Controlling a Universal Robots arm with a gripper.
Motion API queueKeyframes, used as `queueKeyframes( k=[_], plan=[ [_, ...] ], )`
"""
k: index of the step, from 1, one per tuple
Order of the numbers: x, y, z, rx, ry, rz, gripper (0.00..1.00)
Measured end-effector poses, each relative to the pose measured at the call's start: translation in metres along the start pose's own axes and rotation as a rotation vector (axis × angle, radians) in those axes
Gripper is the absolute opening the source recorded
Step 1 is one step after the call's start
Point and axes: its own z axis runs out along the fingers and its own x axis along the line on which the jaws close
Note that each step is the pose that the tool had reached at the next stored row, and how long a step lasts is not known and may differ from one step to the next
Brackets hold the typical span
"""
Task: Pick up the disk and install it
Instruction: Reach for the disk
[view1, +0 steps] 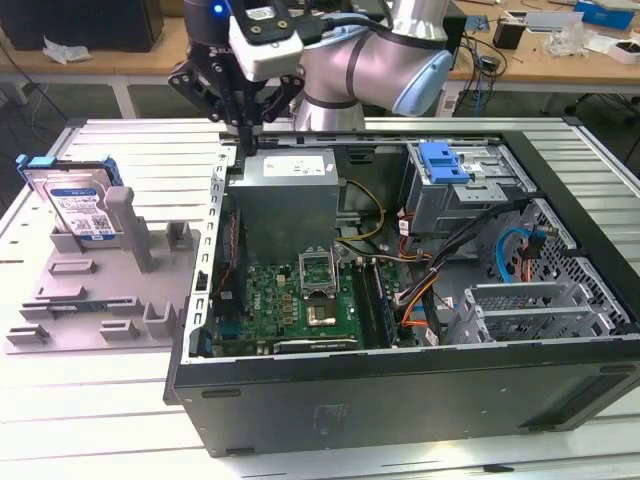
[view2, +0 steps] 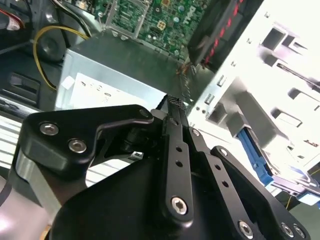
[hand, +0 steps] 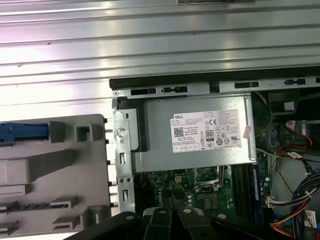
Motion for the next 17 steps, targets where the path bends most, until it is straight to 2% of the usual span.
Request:
queueKeyframes(
  k=[6, 8, 9, 15, 17],
  plan=[
    [0.0222, 0.0029, 0.0004, 0.0000, 0.0002, 0.001, 0.11],
    [0.0339, 0.0060, 0.0010, 0.0001, 0.0006, 0.000, 0.11],
    [0.0401, 0.0086, 0.0014, 0.0002, 0.0011, 0.001, 0.11],
    [0.0616, 0.0238, 0.0040, 0.0003, 0.0041, 0.001, 0.11],
    [0.0742, 0.0309, 0.0057, 0.0002, 0.0048, 0.001, 0.11]
  ],
)
